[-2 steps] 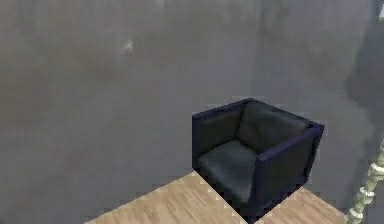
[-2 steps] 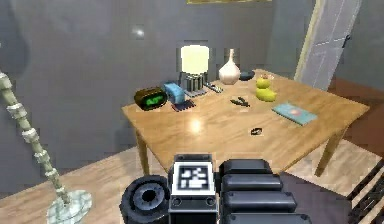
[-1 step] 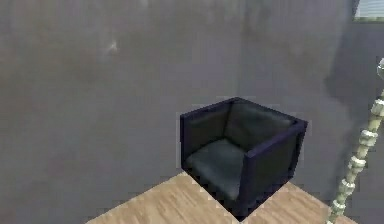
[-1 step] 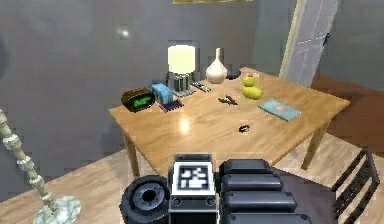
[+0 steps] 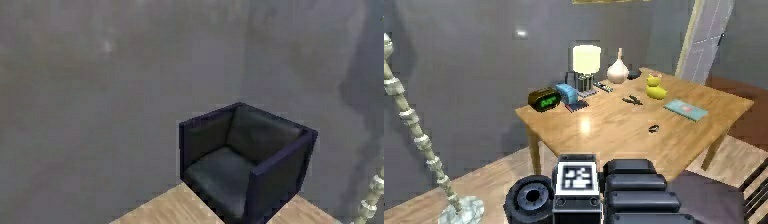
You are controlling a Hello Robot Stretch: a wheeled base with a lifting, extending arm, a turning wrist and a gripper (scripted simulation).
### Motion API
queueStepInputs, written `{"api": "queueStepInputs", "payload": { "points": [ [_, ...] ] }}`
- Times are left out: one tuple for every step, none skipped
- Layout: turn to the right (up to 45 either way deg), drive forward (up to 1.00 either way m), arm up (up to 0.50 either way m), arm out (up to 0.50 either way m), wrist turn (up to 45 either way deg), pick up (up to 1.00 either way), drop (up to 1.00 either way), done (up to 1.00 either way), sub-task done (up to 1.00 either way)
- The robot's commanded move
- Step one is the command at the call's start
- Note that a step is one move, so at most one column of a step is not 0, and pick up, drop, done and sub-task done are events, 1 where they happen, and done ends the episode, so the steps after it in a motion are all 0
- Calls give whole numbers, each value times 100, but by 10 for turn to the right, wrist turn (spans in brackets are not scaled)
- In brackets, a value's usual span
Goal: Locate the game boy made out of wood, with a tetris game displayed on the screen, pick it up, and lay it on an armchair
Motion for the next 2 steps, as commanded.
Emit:
{"api": "queueStepInputs", "payload": {
  "points": [
    [210, 0, 0, 0, 0, 0, 0, 0, 0],
    [30, 0, 0, 0, 0, 0, 0, 0, 0]
  ]
}}
